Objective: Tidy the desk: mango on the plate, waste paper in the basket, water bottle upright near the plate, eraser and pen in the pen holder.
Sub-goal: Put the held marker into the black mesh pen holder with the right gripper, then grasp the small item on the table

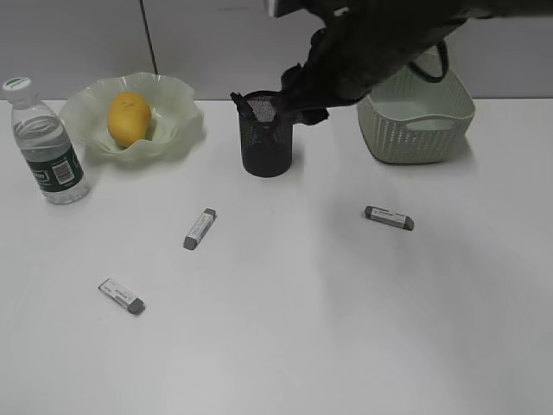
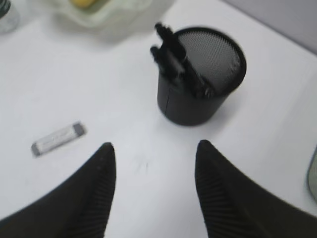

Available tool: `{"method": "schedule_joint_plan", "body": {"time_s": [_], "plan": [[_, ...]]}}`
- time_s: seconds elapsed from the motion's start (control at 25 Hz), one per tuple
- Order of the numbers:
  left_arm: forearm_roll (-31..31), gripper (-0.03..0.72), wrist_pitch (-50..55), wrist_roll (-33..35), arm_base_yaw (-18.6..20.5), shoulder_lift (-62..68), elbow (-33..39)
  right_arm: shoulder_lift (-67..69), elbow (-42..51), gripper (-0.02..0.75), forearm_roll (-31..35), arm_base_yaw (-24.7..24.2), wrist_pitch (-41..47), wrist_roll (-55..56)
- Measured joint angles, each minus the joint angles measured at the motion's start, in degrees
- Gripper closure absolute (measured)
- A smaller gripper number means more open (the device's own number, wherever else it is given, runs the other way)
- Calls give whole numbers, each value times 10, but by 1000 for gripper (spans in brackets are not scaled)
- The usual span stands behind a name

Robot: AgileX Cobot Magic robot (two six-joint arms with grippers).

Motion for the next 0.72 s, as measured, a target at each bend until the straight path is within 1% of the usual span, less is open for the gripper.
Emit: {"method": "schedule_joint_plan", "body": {"time_s": [0.16,0.36,0.52,0.72], "plan": [[0,252,0,-1,0,0,0,-52,-1,323,-25,0,158,1],[0,252,0,-1,0,0,0,-103,-1,324,-54,0,287,35],[0,252,0,-1,0,0,0,-155,33,324,-58,0,333,47],[0,252,0,-1,0,0,0,-261,133,322,-58,0,334,71]]}}
